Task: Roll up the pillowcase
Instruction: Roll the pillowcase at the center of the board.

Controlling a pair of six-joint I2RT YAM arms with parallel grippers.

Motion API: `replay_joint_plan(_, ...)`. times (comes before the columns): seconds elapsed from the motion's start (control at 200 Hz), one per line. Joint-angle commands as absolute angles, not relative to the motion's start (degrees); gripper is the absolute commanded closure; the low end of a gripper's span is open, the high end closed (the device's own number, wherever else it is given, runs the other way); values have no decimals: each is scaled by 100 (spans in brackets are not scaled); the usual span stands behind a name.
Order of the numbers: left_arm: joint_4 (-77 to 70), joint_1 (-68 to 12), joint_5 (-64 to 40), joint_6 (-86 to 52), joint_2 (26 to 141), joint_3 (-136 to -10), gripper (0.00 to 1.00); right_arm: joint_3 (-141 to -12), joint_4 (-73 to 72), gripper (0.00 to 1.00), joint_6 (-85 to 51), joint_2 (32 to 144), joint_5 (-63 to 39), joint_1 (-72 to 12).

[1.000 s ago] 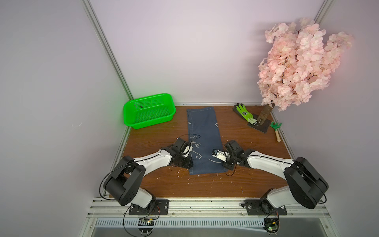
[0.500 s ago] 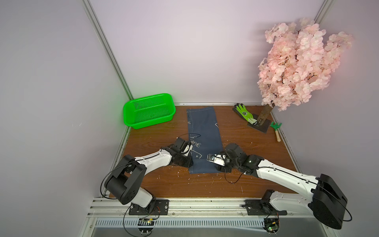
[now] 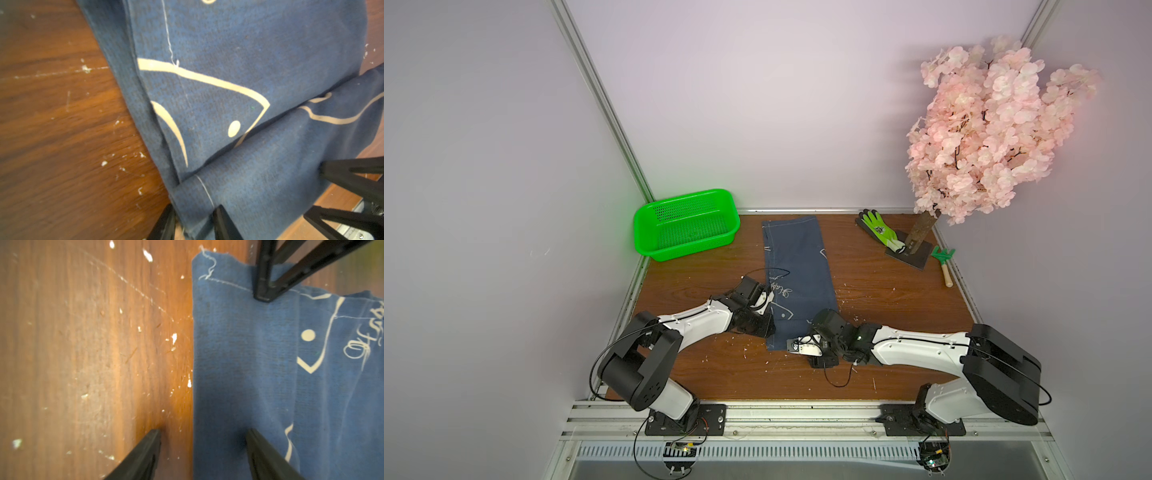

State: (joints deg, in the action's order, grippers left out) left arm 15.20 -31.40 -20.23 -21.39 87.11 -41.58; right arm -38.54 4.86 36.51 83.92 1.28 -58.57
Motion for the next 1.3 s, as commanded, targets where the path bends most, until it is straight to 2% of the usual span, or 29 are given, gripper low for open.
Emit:
replay_joint_plan(0.0,1964,-3041,-1734,-2048,8811,-4202,64,-3953,535,34,3661,8570,450,-5929)
replay_joint_plan(0.195,2164,-3036,-1722,-2047,8659,-4279,64,-3938,486,53,3586,8712,785,-5957)
replay_joint_plan(0.31,2318,-3024,-1738,-2068,8503,-4457,61,-4045,606,72,3473,8758,836,-5959)
replay_joint_plan(0.365,2401,-3015,-1713,-2101,8398,-4575,59,-4140,739,79,3400,8687,679,-5954)
replay_joint_plan(0.52,2617,-3006,-1589,-2084,8043,-4971,52,-4510,1505,91,3141,8459,-74,-5958)
replay_joint_plan(0.631,2602,-3009,-1673,-2018,7850,-5090,48,-4754,2051,93,2783,8343,-876,-5950)
replay_joint_plan(0.881,2560,-3007,-1849,-1833,8092,-5016,47,-5430,2889,93,2518,8755,-2388,-5584)
replay_joint_plan(1.296,3013,-2941,-926,-1759,8160,-5477,47,-6704,3204,86,3222,9719,-2541,-4572)
